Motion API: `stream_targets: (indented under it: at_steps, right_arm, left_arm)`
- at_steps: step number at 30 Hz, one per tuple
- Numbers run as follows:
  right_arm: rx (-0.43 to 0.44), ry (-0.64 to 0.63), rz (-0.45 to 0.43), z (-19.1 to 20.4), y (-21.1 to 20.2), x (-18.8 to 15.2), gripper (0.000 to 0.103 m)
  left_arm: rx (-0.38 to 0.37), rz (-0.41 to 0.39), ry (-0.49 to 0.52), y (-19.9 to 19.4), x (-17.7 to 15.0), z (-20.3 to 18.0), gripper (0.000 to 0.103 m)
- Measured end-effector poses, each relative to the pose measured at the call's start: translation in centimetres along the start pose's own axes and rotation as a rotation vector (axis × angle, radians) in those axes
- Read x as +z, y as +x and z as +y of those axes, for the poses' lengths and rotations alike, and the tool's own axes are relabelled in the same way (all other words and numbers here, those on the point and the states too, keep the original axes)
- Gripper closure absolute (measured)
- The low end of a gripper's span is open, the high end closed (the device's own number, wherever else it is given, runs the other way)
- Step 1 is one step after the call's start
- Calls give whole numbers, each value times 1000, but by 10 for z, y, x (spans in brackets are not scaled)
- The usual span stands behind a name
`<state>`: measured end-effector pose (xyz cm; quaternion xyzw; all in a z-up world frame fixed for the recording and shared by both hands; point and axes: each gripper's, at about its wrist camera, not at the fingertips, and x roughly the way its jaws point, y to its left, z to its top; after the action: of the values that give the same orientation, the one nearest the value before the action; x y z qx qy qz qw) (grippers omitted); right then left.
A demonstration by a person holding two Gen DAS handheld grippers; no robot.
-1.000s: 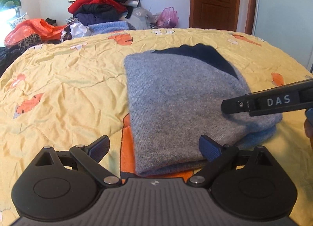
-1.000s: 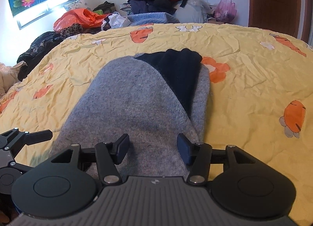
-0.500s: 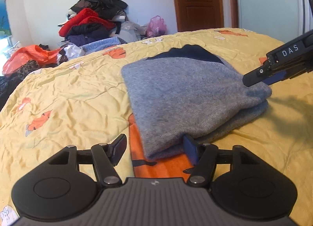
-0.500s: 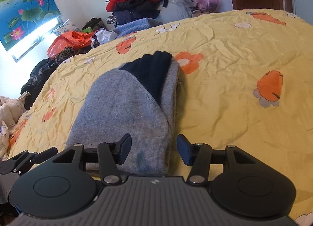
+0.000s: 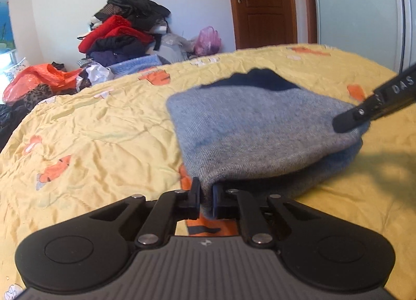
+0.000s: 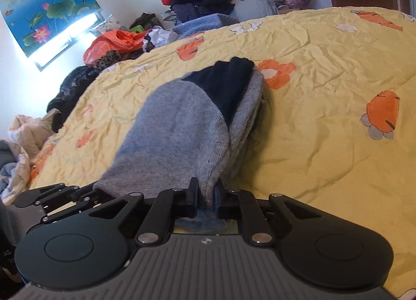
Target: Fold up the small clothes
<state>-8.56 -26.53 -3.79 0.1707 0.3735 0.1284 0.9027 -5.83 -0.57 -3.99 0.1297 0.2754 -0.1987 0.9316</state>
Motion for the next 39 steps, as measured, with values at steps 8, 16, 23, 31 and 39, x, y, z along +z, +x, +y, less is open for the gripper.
stream_targets:
  at_steps: [8,16,23,31,39]
  right_arm:
    - [-51,17,12,-5,10,-16,64]
    - [-26,162,-18,-39,22,22,26]
    - [54,342,45,-67,77,51,29]
    - [101,265,86,-46,83,53,71]
    - [75,209,74,-33,62,29,69]
  left_arm:
    - [-91,66,-78,-5,-15,4,88]
    - [-288,37,-585,15,-4,76,13]
    - [-365,152,-777,101,23,92,24]
    - [-355,161,-627,92,41,74,82]
    - [-269,180,-510,52,13,77,86]
